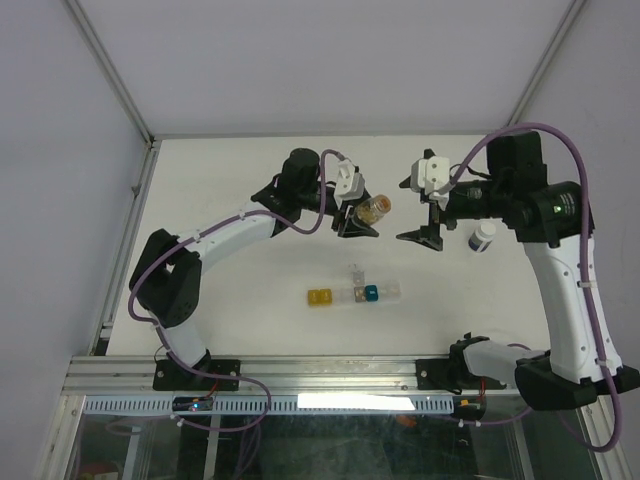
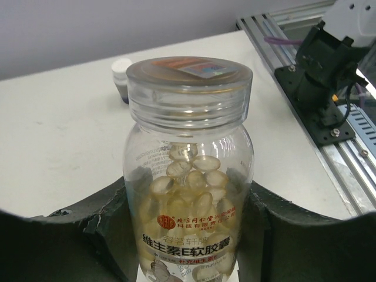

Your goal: Sort the pills into containers

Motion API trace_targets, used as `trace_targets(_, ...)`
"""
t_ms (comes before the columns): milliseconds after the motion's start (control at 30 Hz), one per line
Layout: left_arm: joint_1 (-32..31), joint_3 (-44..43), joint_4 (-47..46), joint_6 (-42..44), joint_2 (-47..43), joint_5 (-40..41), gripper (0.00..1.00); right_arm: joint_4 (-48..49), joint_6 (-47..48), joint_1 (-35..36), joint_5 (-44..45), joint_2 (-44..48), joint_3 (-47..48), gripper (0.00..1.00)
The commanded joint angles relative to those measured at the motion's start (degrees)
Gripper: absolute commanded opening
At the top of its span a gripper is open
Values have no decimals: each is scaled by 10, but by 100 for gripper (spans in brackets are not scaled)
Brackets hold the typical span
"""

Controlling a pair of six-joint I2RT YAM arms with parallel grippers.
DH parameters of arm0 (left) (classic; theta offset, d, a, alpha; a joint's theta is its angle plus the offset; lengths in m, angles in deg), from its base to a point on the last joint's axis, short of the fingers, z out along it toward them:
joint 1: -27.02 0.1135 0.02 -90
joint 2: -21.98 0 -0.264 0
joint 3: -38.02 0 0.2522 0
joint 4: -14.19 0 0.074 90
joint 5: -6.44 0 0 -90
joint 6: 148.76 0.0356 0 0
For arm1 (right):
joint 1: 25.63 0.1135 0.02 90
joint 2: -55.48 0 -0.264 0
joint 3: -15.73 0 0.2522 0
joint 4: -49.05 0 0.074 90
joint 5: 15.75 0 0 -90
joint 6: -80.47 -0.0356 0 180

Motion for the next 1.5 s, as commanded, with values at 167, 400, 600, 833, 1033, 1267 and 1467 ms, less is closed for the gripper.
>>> trace_targets(167,-1,36,41,52,-53,-20,0,30,-6,-3,-48,-45,-43,95)
trace_targets(400,-1,44,61,64,-62,-10,0,60,0,5,-43,-66,-67,92)
trace_targets(600,-1,45,62,61,-59,-12,0,79,16,44,-1,-76,-90,88)
trace_targets(833,-1,47,61,60,-60,-16,0,88,13,58,11,-87,-92,82)
trace_targets(1033,-1,47,61,60,-60,-20,0,96,6,59,10,-78,-107,73)
trace_targets(1267,-1,49,61,59,-63,-20,0,99,0,60,12,-75,-111,64)
trace_targets(1467,-1,51,61,62,-66,-20,0,103,-8,61,11,-74,-114,56)
